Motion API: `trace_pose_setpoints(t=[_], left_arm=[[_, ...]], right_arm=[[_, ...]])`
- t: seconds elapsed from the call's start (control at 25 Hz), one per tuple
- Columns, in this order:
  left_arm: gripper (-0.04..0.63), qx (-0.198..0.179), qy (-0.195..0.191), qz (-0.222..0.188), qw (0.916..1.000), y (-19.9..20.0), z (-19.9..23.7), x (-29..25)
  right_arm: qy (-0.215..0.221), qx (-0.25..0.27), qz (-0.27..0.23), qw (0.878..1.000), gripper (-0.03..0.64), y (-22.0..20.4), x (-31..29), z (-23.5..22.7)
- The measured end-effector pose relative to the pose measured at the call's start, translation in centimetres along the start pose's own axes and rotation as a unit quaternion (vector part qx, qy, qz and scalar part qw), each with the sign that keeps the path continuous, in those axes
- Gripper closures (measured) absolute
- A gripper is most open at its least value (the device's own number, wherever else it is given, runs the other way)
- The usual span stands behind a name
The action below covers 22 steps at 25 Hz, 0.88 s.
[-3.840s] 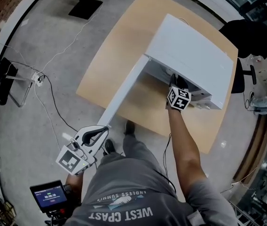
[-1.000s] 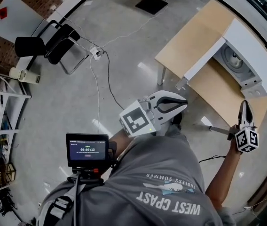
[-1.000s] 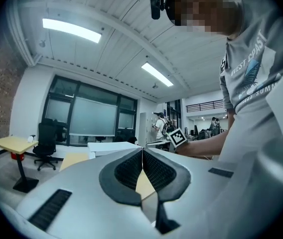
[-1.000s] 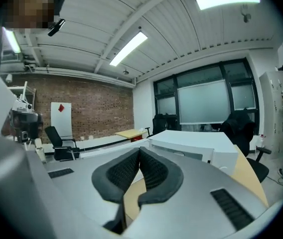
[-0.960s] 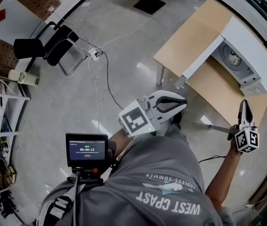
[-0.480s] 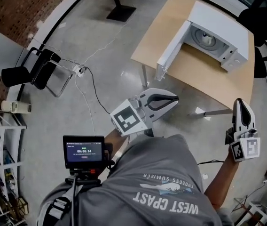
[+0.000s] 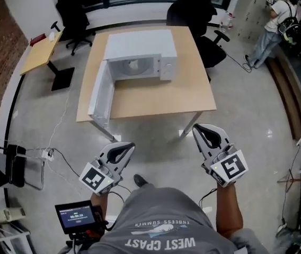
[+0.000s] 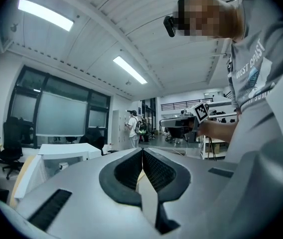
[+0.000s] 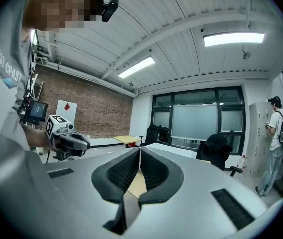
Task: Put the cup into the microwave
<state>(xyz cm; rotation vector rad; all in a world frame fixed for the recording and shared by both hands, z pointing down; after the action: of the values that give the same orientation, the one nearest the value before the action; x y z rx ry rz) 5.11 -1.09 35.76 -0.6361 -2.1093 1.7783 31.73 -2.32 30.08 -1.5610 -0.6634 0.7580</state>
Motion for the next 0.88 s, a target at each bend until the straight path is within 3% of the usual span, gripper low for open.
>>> trace_pose_setpoints(t=[0.44, 0.64, 0.88], left_arm=[[0.574, -0.026, -0.04, -0.009, 0.9988, 4.9, -14.9, -4.9], [0.574, -0.028, -0.037, -0.008, 0.9989, 6.2, -20.3, -3.1], [0.574, -0.037, -0.011, 0.004, 0.9993, 7.7, -24.9, 3.4]], right_arm=[[-0.078, -0.016, -0.003, 0.997, 0.597, 0.0, 21.0, -2.3], [-0.073, -0.012, -0.006, 0.997, 0.597, 0.0, 26.7, -0.1], [-0.041, -0.022, -0.001, 0.999, 0.598, -0.9, 29.7, 5.6]])
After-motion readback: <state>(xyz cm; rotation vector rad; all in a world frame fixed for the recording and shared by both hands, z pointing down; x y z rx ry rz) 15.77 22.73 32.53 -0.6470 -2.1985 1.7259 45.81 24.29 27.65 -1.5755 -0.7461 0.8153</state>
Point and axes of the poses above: the fingertips, and each gripper's own axes: x backward along the fingers, z to its left, y out of its top, the point moved 6 cm from there along x, backward along the fingers, and after that the axes turned 12 degrees about -x, right-handed, at the moved point
